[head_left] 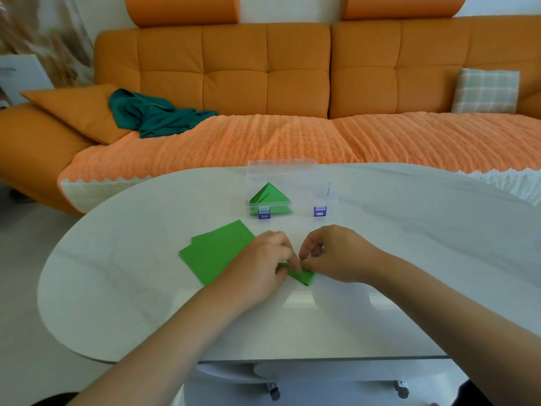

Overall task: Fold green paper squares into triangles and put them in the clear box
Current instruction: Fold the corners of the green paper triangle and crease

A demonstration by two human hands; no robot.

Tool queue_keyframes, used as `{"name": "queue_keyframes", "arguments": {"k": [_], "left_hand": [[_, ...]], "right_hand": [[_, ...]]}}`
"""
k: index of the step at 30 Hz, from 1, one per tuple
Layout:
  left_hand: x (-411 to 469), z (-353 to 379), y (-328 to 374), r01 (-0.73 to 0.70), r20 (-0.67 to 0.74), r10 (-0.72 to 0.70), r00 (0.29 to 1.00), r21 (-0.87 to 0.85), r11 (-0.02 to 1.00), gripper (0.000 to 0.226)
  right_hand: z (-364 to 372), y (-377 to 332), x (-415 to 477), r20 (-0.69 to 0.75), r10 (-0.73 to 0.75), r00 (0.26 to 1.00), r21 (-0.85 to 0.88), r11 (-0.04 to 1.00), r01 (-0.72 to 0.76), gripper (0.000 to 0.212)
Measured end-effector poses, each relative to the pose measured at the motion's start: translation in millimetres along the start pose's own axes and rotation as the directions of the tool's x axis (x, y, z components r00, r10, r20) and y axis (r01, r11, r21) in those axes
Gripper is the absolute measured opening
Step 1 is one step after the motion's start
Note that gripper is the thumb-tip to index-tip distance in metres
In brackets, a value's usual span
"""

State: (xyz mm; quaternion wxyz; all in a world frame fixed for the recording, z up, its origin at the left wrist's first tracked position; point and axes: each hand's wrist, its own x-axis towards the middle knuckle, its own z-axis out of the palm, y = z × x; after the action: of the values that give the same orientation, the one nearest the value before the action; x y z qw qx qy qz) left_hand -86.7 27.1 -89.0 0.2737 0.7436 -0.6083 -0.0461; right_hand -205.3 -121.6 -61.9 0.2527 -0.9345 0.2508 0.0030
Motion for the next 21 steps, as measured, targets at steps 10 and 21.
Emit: {"name": "queue_keyframes", "arguments": {"k": [10,21], "left_hand": [[-18.2,8.7,4.9,-0.182,0.018,0.182,0.983,0.182,0.966,0.033],[-26.9,3.3,14.3,-0.190,0.129,0.164,0.978,0.226,0.955,0.036]], "right_hand": [[1.0,2.4,-5.1,-0.026,-0.034,0.999,0.005,0.999,0.034,0.011],[-8.4,11.9,-9.3,0.054,-0.044,0.998,0.084,0.996,0.039,0.017]]}}
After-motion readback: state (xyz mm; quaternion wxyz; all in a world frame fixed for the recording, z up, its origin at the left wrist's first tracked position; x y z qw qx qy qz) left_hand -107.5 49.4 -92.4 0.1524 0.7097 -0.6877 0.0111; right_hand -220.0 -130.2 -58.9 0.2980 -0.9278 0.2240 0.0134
